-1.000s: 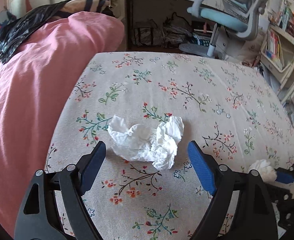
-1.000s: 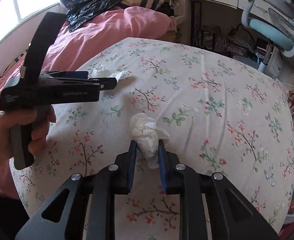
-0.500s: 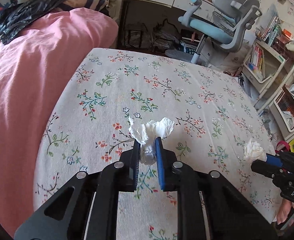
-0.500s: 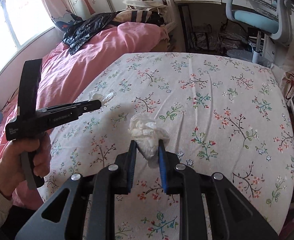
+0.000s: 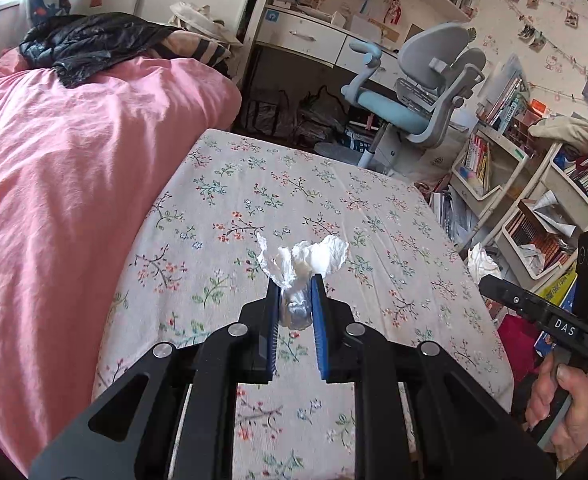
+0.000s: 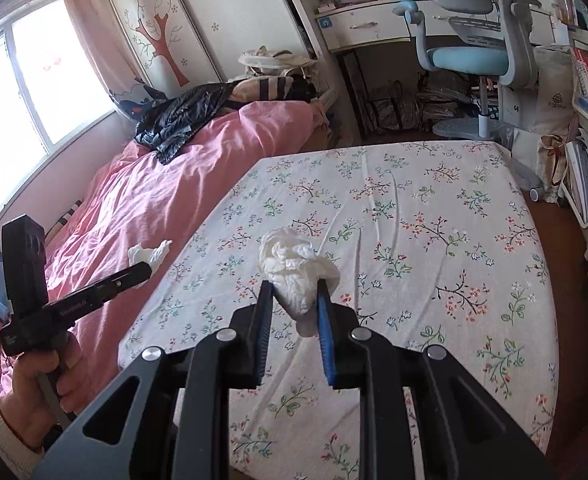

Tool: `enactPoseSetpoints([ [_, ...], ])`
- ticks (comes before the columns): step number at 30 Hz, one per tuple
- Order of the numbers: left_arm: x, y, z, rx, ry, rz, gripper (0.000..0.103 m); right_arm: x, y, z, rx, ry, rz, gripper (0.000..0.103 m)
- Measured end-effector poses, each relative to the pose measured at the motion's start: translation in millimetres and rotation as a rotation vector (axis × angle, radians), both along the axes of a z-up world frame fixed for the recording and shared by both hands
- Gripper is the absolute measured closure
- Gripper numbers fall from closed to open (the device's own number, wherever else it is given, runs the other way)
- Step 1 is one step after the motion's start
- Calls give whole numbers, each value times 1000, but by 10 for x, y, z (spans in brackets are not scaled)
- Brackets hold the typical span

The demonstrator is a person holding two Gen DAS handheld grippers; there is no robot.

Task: Collect trash
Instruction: 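Carry both tissues over the yellow bin and open both tools to drop them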

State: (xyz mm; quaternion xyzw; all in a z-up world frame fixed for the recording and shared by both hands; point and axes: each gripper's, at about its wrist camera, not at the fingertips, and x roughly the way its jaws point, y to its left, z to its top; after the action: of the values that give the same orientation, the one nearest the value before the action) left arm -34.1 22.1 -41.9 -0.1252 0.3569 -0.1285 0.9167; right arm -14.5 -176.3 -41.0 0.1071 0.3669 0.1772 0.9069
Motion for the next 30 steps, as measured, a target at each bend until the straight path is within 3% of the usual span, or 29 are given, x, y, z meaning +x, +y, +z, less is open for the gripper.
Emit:
enactPoseSetpoints([
  [13,-880,169,1,-20,-7,34,88,-744,288,-13,-28,-62,18,80],
  [30,-1217,238,-6,-35,-10,43,88,-1214,641,-221,-101,-34,76,79],
])
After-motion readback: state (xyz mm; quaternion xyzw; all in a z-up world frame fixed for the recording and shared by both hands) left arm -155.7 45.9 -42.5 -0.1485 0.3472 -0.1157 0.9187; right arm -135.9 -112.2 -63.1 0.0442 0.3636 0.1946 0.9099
